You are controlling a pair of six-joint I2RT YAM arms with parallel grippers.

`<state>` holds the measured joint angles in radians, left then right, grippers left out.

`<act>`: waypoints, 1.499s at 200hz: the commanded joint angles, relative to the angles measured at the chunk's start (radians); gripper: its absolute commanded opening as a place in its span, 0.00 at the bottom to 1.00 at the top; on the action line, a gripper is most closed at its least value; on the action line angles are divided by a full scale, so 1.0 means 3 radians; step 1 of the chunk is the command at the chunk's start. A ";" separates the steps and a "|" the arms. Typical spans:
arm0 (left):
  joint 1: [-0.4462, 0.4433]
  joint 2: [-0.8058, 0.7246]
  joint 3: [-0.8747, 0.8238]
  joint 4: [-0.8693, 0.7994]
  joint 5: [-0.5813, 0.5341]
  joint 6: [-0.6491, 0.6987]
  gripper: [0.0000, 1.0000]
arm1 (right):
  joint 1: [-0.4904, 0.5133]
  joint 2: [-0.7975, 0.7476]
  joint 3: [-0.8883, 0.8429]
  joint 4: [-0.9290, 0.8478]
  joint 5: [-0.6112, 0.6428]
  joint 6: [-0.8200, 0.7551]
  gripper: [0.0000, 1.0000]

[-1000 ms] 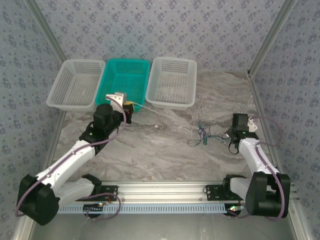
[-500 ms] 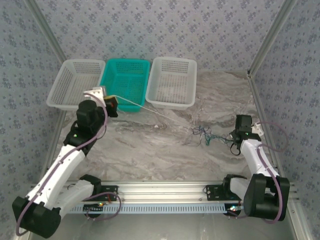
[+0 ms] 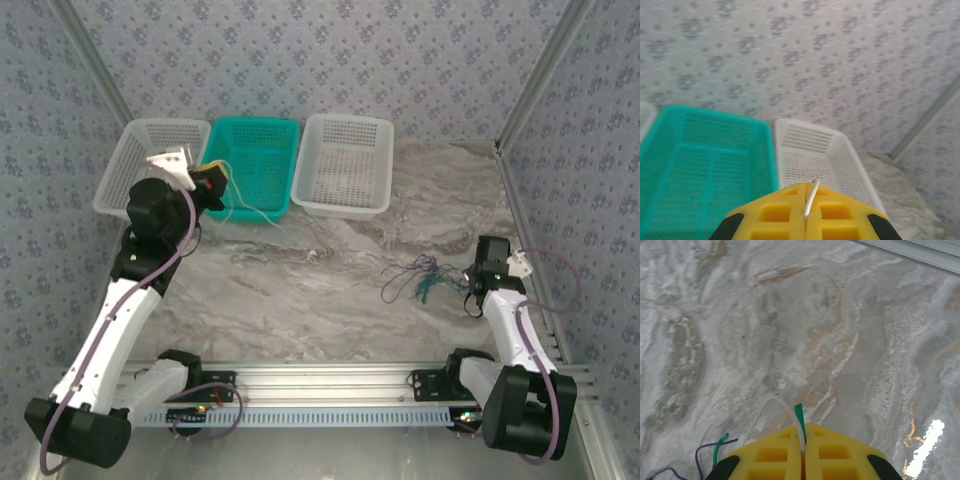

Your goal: Untangle the cables

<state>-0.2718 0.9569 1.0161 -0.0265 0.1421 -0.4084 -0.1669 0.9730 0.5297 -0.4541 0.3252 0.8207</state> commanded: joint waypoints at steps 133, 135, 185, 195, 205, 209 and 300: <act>-0.0306 0.0358 0.0970 -0.0019 0.0539 0.0359 0.00 | 0.2228 -0.0248 0.0217 0.1686 -0.1838 -0.2698 0.99; -0.0306 0.0355 0.0967 -0.0023 0.0534 0.0359 0.00 | 0.2278 -0.0206 0.0223 0.1705 -0.1826 -0.2747 1.00; -0.0311 0.0199 0.0919 -0.0119 0.0467 0.0374 0.00 | 0.2808 0.1168 0.0387 0.2634 -0.1496 -0.3423 0.99; -0.0311 0.0173 0.0928 -0.0159 0.0452 0.0390 0.00 | 0.2805 0.1408 0.0499 0.2677 -0.1436 -0.3507 0.97; -0.0311 0.0147 0.0938 -0.0211 0.0434 0.0411 0.00 | 0.2809 0.1632 0.0595 0.2729 -0.1332 -0.3574 0.96; -0.0311 0.0136 0.0939 -0.0231 0.0427 0.0422 0.00 | 0.2813 0.1720 0.0631 0.2754 -0.1289 -0.3588 0.95; -0.0308 -0.0123 0.0882 -0.0510 -0.0146 0.0545 0.00 | 0.2661 0.2162 0.0605 0.3119 -0.1059 -0.2826 0.00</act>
<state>-0.3565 0.9607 1.2720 -0.1337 0.2188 -0.2726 0.6674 1.6417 0.7074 0.4782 -0.0399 -0.1913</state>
